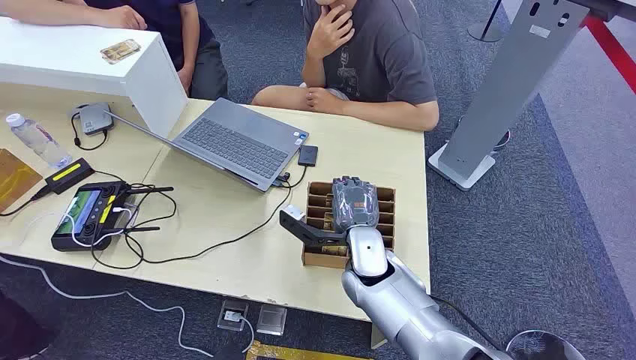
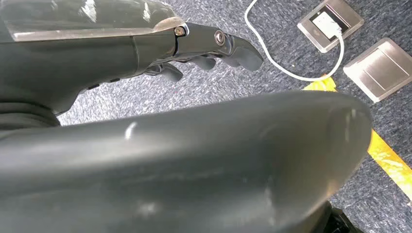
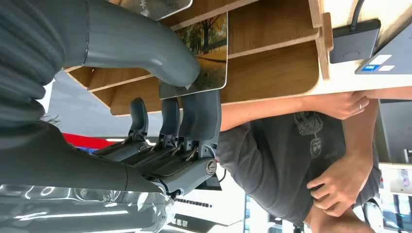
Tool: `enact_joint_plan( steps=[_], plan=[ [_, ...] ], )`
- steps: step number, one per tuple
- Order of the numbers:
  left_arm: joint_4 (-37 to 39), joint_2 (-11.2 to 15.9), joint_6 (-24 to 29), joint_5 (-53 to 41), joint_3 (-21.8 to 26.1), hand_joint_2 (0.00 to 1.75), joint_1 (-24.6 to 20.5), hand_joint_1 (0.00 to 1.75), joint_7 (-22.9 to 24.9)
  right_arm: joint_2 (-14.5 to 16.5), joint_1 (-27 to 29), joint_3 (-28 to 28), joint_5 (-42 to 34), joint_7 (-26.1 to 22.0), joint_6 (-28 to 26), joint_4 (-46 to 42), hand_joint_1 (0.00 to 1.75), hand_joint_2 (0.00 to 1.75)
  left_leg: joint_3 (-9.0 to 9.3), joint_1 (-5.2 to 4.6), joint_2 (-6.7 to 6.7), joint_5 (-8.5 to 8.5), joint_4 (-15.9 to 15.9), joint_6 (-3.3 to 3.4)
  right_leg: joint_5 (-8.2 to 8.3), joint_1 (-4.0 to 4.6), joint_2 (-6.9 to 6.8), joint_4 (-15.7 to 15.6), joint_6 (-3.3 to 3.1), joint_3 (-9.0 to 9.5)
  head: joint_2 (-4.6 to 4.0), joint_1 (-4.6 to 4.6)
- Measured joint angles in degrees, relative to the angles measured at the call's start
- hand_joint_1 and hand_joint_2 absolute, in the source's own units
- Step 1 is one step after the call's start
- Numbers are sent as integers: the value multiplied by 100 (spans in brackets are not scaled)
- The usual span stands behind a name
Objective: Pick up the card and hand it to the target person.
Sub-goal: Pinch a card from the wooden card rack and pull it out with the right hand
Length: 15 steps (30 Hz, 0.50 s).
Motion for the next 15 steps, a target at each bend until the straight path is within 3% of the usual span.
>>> enact_joint_plan(
  steps=[8, 15],
  plan=[
    [0, 0, 0, 2, 2, 0, 0, 0, 0, 17, 0, 4, 23, -60, 102, 10, 115, 175, 0, 0, 0, 0, 0, 0, 0, 0, 0, 0, 0, 0, 0, -1],
    [0, 0, 4, 4, 2, 0, 0, 0, 0, 46, 1, 11, 15, -79, 139, 16, 130, 175, 1, 0, 1, 0, 0, 0, 0, 0, 1, 0, 0, 1, 0, -1]
  ],
)
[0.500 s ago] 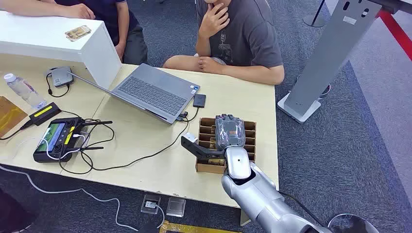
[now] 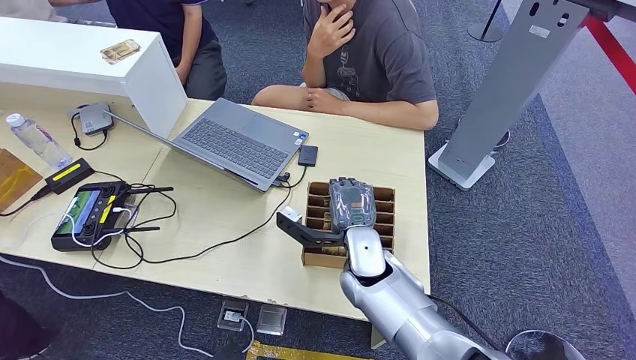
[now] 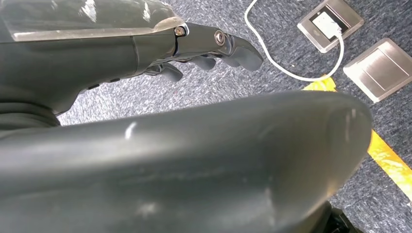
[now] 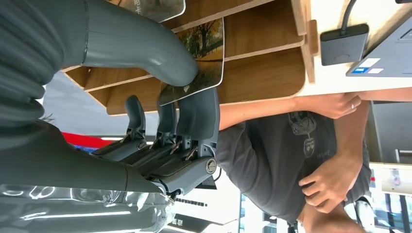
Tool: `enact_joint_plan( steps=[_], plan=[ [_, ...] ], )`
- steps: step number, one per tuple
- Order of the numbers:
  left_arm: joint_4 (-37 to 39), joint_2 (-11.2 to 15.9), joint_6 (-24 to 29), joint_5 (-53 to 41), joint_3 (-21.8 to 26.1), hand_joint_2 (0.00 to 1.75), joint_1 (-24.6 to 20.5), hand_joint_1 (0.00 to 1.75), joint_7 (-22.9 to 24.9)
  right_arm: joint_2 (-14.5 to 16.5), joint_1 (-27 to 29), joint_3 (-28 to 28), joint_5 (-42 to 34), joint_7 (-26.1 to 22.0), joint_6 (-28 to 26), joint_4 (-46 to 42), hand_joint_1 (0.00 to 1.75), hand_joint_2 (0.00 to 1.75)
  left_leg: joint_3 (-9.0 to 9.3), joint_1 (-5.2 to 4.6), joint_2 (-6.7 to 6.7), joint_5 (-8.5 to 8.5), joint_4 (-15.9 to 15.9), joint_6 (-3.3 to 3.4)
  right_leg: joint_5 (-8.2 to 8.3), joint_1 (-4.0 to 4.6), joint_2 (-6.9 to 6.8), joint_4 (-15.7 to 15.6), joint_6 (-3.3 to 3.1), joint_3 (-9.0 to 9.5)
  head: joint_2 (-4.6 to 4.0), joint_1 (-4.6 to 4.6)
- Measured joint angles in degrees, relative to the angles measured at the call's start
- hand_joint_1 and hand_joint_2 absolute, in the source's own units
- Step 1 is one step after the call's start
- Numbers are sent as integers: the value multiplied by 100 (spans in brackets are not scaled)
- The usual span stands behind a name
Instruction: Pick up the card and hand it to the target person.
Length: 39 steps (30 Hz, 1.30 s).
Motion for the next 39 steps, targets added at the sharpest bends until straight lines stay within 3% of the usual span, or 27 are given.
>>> enact_joint_plan(
  steps=[9, 22, 29, 39],
  plan=[
    [0, -2, 27, -2, 2, 0, 2, 0, 0, 1, 5, -1, -81, -26, -180, -65, 144, 175, 0, 0, 0, 0, 0, 0, 0, 0, 0, 0, 0, 0, 0, 1],
    [0, -2, 43, 13, 11, 0, 8, 0, 52, -112, 57, -12, -142, -15, -155, -623, 145, 175, -7, 0, 0, 0, 0, 0, 0, 0, 0, 1, 0, -7, 0, 1],
    [0, -2, 65, 39, 44, 0, 15, 0, 80, -259, 167, -24, -227, 16, 377, -1394, 145, 175, -6, 0, 0, 0, 0, 0, 0, 0, 0, 0, 0, -7, 0, -3],
    [0, -2, 68, 42, 105, 0, 22, 0, 83, -411, 249, -30, -249, 20, 474, -2054, 147, 175, -7, 0, 0, 0, 0, 0, 0, 0, 1, 0, 0, -7, 0, 1]
  ],
)
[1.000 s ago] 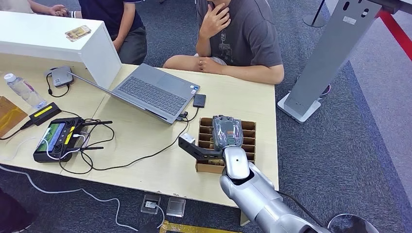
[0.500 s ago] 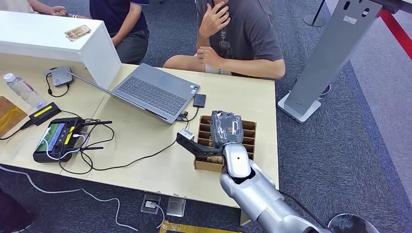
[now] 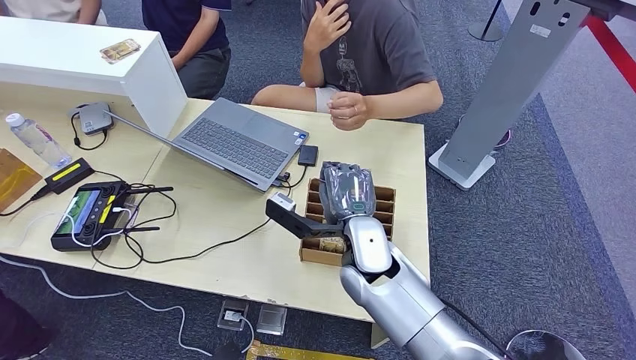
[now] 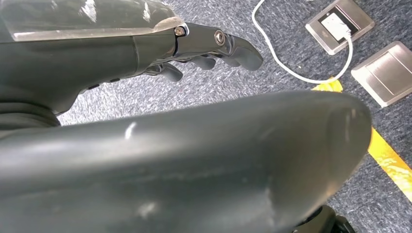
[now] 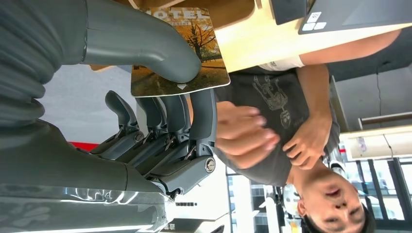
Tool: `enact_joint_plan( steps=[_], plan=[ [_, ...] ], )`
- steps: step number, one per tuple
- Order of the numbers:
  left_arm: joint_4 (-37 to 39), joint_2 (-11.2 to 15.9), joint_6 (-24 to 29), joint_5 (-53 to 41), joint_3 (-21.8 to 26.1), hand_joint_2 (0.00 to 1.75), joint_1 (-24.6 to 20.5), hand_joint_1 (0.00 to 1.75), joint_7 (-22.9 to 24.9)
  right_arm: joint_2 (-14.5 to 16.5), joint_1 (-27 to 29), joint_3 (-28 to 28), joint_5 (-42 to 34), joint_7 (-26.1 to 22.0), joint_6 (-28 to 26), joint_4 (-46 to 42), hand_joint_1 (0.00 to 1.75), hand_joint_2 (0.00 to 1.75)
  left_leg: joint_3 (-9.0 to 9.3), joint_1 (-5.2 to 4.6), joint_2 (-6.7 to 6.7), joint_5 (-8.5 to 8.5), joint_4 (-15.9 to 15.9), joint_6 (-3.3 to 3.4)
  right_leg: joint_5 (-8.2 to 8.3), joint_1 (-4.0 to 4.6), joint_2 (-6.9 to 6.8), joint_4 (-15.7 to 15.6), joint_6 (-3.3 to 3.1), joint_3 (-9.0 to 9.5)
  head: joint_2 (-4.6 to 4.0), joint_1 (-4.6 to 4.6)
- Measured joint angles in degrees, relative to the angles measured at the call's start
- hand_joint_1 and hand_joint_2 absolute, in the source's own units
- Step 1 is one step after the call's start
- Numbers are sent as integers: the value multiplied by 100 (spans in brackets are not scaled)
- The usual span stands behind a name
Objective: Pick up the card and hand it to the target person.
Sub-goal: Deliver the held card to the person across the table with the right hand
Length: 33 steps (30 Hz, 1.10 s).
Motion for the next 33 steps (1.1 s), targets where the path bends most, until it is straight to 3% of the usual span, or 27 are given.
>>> enact_joint_plan(
  steps=[8, 11, 19, 22, 33],
  plan=[
    [0, -2, 19, 25, 40, 0, 4, 0, 22, -139, 124, -25, -196, 70, 323, -668, 135, 175, -1, 0, 0, 0, 0, 0, 0, 0, 0, 0, 0, -2, 0, -4],
    [0, -2, 24, 37, 47, 0, 7, 0, 24, -238, 184, -118, -395, 42, 318, -1087, 139, 175, -1, 0, 0, 0, 0, 0, 0, 0, 0, 0, 0, -2, 0, -3],
    [0, -16, 30, -61, 48, 0, 11, 0, -2, -492, 89, -538, -405, -65, -463, -1683, 149, 175, -1, 0, 0, 0, 1, 0, 1, 0, 0, -1, 0, -1, 0, -1],
    [0, -21, 18, -167, 48, 0, 10, 0, -28, -582, -103, -721, -50, -112, -888, -1621, 157, 175, -1, 0, 0, 0, 2, 0, 1, 0, 0, -1, 0, -1, 0, 0],
    [0, -35, -14, -275, 46, 0, 0, 0, -103, -647, -824, -885, 676, -155, -1321, -85, 146, 175, -8, 0, -3, 0, 1, 0, 1, 0, -2, 1, 0, -2, 0, -6]
  ],
)
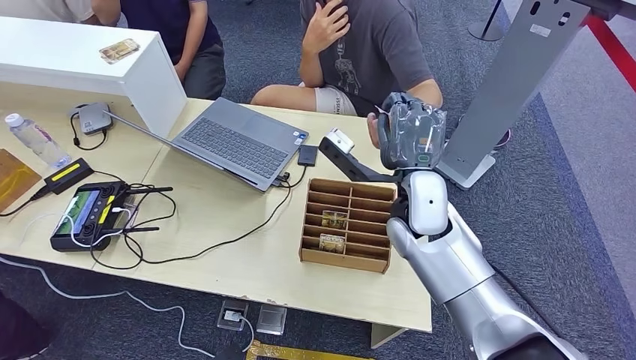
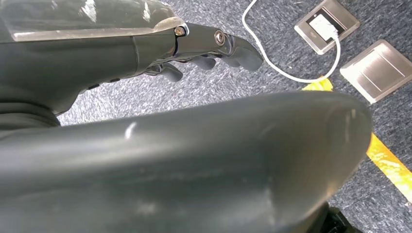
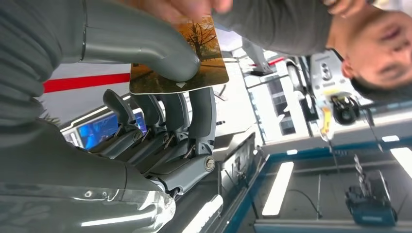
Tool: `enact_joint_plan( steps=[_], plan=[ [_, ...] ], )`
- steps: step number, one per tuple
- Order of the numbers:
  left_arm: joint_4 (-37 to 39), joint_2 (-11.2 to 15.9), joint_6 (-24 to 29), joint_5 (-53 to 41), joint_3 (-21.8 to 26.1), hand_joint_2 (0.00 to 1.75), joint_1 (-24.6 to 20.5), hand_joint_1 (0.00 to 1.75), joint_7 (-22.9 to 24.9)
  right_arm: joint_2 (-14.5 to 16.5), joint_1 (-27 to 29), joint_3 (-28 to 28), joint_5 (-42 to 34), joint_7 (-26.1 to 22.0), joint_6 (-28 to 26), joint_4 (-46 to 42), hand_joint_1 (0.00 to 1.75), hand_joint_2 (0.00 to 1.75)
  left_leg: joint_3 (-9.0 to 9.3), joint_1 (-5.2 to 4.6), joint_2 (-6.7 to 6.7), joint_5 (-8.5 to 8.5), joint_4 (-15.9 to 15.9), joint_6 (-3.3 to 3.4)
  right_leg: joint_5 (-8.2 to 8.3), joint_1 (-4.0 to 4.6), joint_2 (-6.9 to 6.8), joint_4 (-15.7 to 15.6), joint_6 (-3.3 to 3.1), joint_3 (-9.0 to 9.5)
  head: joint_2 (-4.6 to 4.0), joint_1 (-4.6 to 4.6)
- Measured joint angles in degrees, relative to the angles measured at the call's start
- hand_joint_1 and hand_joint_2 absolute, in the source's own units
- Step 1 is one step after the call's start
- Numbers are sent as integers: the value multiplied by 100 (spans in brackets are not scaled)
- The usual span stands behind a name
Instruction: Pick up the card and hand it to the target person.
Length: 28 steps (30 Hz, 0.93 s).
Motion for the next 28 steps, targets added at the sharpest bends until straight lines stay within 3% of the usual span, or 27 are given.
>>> enact_joint_plan(
  steps=[5, 7, 11, 12, 28],
  plan=[
    [0, -1, -2, -1, 1, 0, 0, 0, 0, 88, -119, 33, 3, -44, -16, 685, 142, 175, 0, 0, 0, 0, 0, 0, 0, 0, 0, 0, 0, 0, 0, 4],
    [0, 0, -7, -1, 2, 0, 0, 0, 0, 124, -155, 45, 2, -58, -16, 914, 131, 175, 0, 0, 0, 0, 0, 0, 0, 0, 0, 0, 0, 0, 0, 4],
    [0, -1, -8, 2, 1, 0, 1, 0, 4, 188, -186, 65, 13, -59, 12, 1240, 9, 175, -1, 0, 0, 0, 0, 0, 0, 0, 0, 0, 0, -1, 0, 4],
    [0, -2, -7, 4, 1, 0, 1, 0, 5, 207, -191, 69, 20, -57, 30, 1311, 0, 175, -1, 0, 0, 0, 0, 0, 0, 0, 0, 0, 0, -1, 0, 4],
    [0, -2, 30, 48, 2, 0, 3, 0, 10, 426, -236, 128, -216, -147, -127, 1706, 0, 175, 0, 0, 0, 0, 0, 0, 0, 0, 0, 0, 0, -2, 0, 5]
  ],
)
